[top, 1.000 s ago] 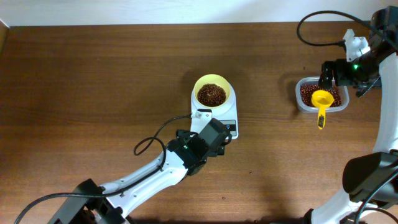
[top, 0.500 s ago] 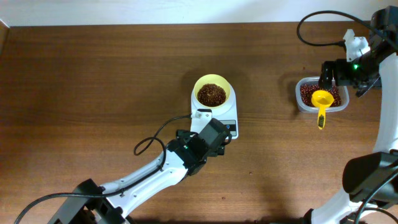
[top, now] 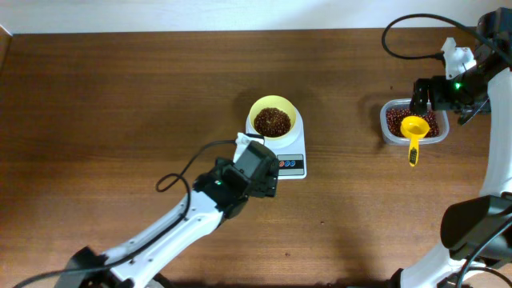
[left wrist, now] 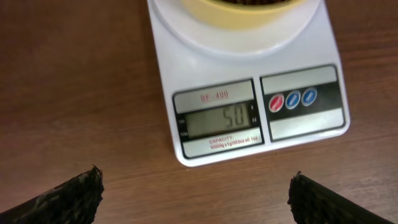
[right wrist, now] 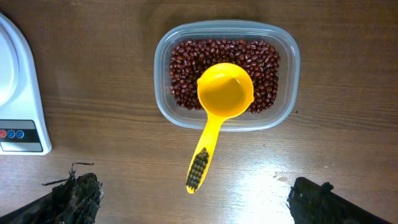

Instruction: Scoop item into bowl and weigh 50g on scale

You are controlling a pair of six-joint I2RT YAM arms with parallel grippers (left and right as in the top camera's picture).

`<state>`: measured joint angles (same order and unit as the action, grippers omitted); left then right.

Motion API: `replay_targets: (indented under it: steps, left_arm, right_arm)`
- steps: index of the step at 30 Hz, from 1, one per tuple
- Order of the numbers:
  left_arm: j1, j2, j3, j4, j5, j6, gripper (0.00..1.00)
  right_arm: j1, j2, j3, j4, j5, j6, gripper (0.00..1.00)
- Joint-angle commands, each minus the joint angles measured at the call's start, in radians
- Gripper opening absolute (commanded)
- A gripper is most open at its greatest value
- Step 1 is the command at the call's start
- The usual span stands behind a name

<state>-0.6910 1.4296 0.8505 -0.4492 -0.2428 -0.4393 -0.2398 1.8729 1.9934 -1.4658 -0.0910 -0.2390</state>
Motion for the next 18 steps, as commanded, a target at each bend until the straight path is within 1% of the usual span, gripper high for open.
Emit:
replay_targets:
  steps: [1, 5, 10, 13, 18]
  left_arm:
    - [0.058, -0.095, -0.006, -0.014, 0.031, 0.115, 0.99]
    - [0.101, -0.203, -0.073, 0.003, 0.035, 0.142, 0.99]
    - [0.158, -0.385, -0.242, 0.124, 0.051, 0.15, 0.99]
    - [0.238, -0.518, -0.351, 0.216, 0.124, 0.223, 0.99]
    - [0.36, -0.758, -0.5, 0.316, 0.181, 0.29, 0.99]
  right_arm:
    - [-0.003, -0.013, 0.019, 0.0, 0.01, 0.0, 0.99]
    - [-0.003, -0.013, 0.019, 0.0, 0.01, 0.0, 0.99]
    - [-0.003, -0.013, 0.019, 0.0, 0.01, 0.0, 0.99]
    - [-0.003, -0.013, 0.019, 0.0, 0.01, 0.0, 0.99]
    - [-0.003, -0.013, 0.019, 0.0, 0.01, 0.0, 0.99]
